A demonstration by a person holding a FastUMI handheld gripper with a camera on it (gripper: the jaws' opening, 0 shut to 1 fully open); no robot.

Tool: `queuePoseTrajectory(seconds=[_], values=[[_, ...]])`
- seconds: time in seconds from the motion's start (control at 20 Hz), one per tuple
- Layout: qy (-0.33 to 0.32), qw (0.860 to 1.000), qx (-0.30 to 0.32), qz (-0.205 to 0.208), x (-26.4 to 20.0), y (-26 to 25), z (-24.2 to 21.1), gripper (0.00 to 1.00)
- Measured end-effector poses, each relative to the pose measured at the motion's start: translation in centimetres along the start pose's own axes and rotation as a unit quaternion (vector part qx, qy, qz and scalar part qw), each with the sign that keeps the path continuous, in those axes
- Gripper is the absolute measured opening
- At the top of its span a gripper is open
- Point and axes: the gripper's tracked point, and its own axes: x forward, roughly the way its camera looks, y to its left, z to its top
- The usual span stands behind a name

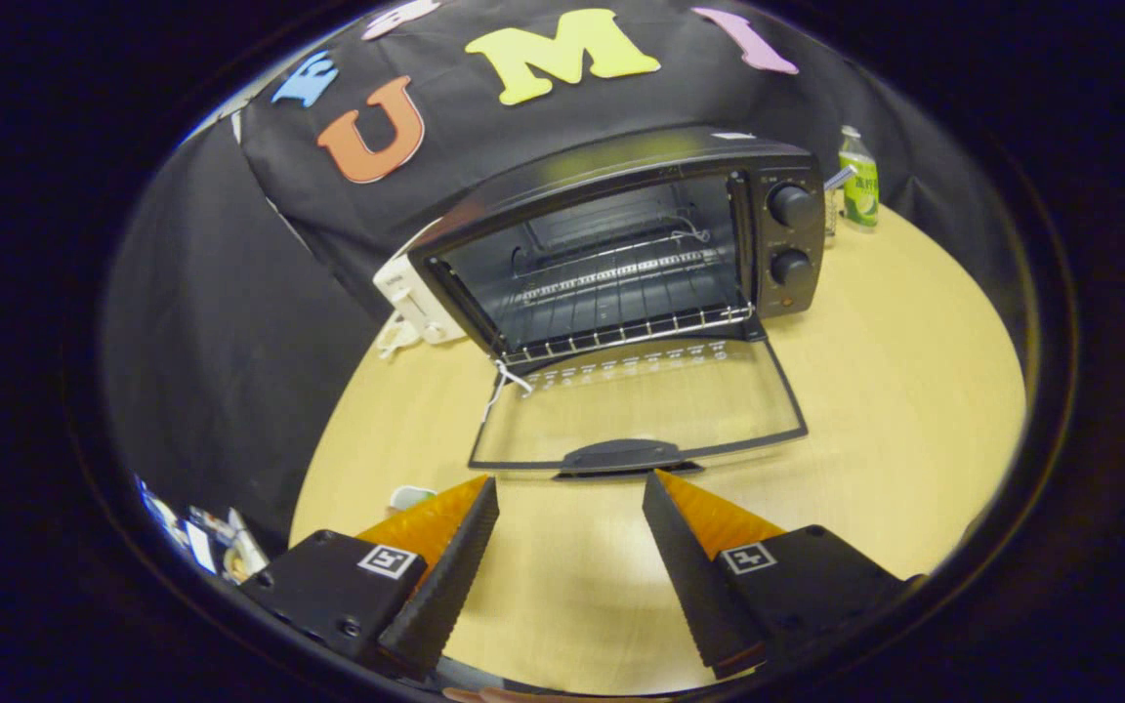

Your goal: Open the toaster oven, put the food inside, and close the toaster oven door.

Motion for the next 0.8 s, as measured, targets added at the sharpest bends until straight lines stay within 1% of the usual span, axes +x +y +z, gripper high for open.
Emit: queuePoseTrajectory(seconds=[0.1, 0.15, 0.25, 0.3, 0.35, 0.45, 0.55, 0.65, 0.75, 0.8], values=[[0.044, 0.998, 0.023, 0.047, -0.5, 2.3, -1.4, 0.97], [0.072, 0.994, 0.038, 0.078, -0.7, 3.8, -2.1, 0.97], [0.133, 0.978, 0.069, 0.145, -1.1, 6.9, -4.2, 0.97], [0.160, 0.970, 0.077, 0.166, -0.9, 7.9, -5.0, 0.96], [0.176, 0.967, 0.077, 0.169, -0.6, 8.1, -5.5, 0.96], [0.192, 0.965, 0.065, 0.163, -0.1, 8.4, -6.3, 0.93], [0.211, 0.961, 0.060, 0.169, 0.2, 9.0, -7.2, 0.89], [0.226, 0.957, 0.068, 0.171, 0.6, 9.5, -7.6, 0.82], [0.227, 0.957, 0.070, 0.164, 1.2, 9.3, -7.8, 0.77], [0.229, 0.958, 0.070, 0.160, 1.5, 9.2, -8.0, 0.71]])
